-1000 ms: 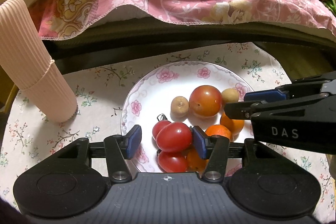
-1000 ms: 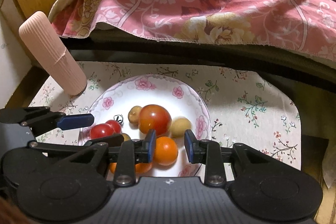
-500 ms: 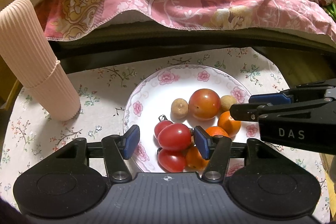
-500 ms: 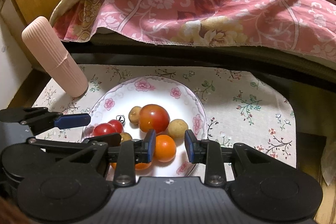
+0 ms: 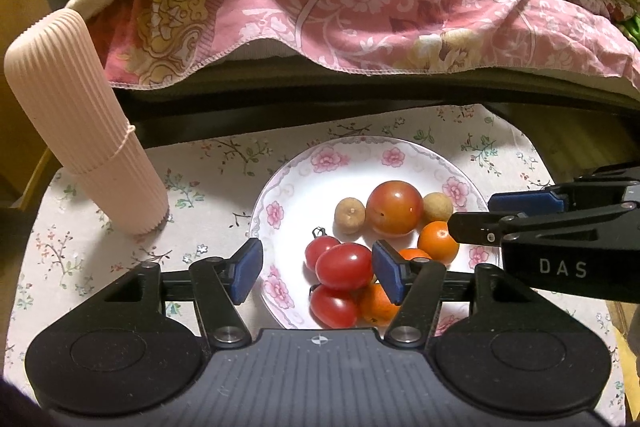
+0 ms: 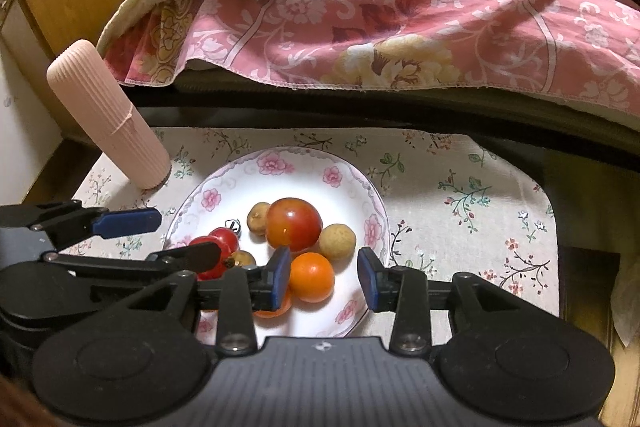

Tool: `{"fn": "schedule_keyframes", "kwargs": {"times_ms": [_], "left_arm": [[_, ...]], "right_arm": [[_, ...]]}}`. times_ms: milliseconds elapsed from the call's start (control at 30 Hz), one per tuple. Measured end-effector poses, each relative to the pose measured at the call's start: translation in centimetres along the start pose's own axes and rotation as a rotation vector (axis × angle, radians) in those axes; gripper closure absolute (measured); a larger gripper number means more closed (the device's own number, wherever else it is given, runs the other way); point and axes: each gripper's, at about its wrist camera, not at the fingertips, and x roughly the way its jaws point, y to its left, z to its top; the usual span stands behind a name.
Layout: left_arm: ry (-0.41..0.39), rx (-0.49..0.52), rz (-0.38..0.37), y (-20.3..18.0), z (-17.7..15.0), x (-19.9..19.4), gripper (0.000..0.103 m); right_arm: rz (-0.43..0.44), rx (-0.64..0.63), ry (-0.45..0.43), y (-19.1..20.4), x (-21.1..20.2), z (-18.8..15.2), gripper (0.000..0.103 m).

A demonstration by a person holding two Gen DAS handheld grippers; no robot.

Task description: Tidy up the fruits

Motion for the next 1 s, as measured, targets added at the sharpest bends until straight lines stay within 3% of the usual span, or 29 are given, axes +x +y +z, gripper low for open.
{"fn": "schedule_keyframes", "kwargs": {"times_ms": [300,500,667,767,1000], "left_arm": [[-0.017,-0.002,0.056,0.1,-0.4,-0.9,0.03],[-0.043,0.007,0.115,-0.2,-0.9,-1.9,0.016],[-0.057,-0.016,0.13,-0.2,-1.3,-2.7,0.014],[-0.056,-0.033,0.136,-0.2,-1.7,-2.9,0.005],[-0.066,0.003,0.195,-0.9,-2.3,-3.5,0.0]], "right_arm": [[-0.006,0.012,0.009,-0.2,-0.5,-0.6,0.066],[-0.014,0.017,0.006,-0.2,-1.4,-1.3,0.066],[-0.026,0.025,-0.006,-0.5,-2.3,-1.9,0.066],[-0.032,0.034,-0.009,-0.5,-2.8,-2.2,0.066],[-0.031,0.037,-0.015,-0.2,-3.6,-2.9,0.066]]}}
